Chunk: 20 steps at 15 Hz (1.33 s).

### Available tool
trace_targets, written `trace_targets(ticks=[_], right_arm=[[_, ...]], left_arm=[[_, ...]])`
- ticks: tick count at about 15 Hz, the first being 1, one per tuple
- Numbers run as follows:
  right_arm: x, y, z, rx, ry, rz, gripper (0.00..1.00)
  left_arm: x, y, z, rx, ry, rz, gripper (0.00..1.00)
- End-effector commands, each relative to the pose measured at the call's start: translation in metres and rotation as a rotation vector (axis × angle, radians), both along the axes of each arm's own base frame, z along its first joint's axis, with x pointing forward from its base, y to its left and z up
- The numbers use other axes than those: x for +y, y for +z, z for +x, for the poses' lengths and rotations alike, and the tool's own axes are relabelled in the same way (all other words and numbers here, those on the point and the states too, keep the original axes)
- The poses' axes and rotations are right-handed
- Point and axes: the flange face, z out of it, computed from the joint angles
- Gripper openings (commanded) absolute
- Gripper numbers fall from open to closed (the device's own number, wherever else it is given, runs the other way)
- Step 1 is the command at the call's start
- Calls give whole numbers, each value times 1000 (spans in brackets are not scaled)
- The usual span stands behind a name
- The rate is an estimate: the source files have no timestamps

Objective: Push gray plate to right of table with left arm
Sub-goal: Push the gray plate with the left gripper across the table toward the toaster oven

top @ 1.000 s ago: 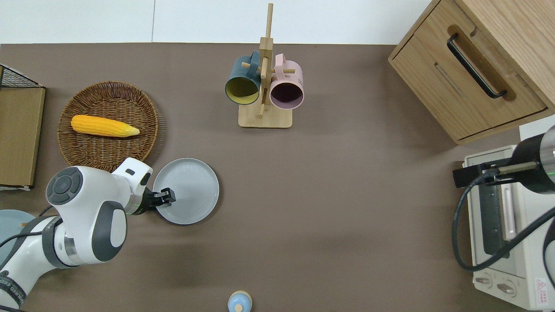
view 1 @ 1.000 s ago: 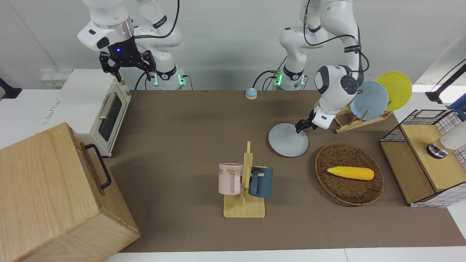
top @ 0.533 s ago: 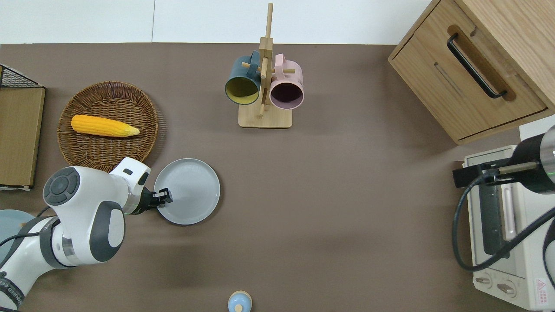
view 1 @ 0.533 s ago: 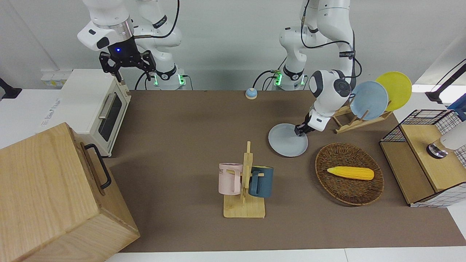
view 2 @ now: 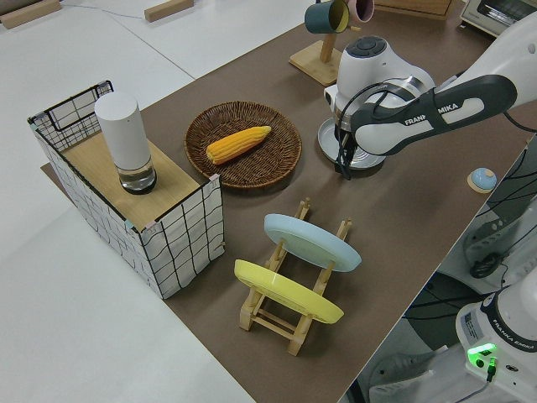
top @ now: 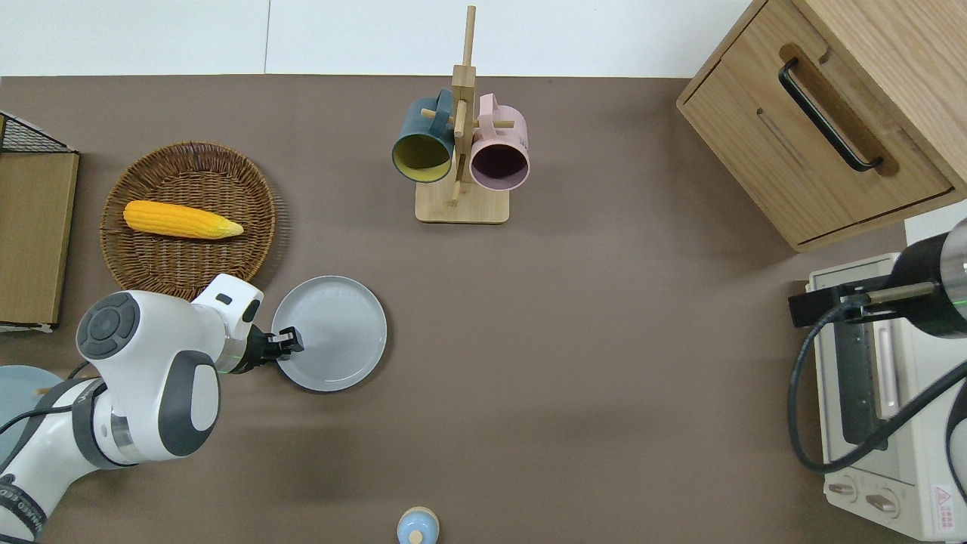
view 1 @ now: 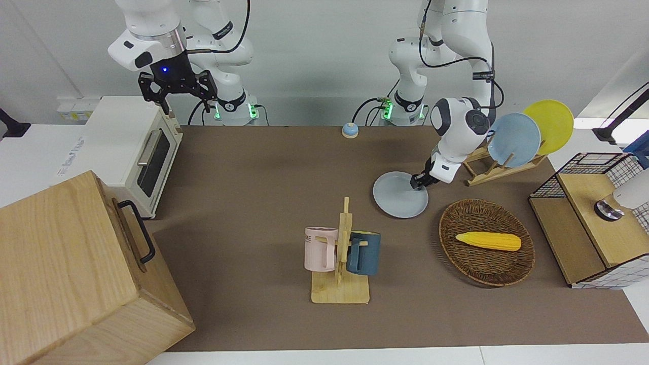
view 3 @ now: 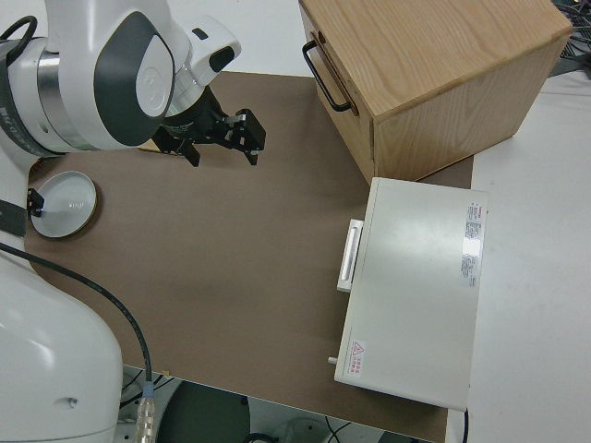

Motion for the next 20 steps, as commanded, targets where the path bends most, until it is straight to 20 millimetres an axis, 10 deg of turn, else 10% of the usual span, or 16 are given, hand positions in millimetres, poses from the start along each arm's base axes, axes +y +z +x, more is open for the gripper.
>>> trace_targets(ticks=[1,20], right_arm=[[-2,2,-2,0,16,2,996],[-2,2,-2,0,16,2,996]], left_arm=[[-28,-9,-9,3,2,-30,0],[-245,6,-87,6,123,-76,0]])
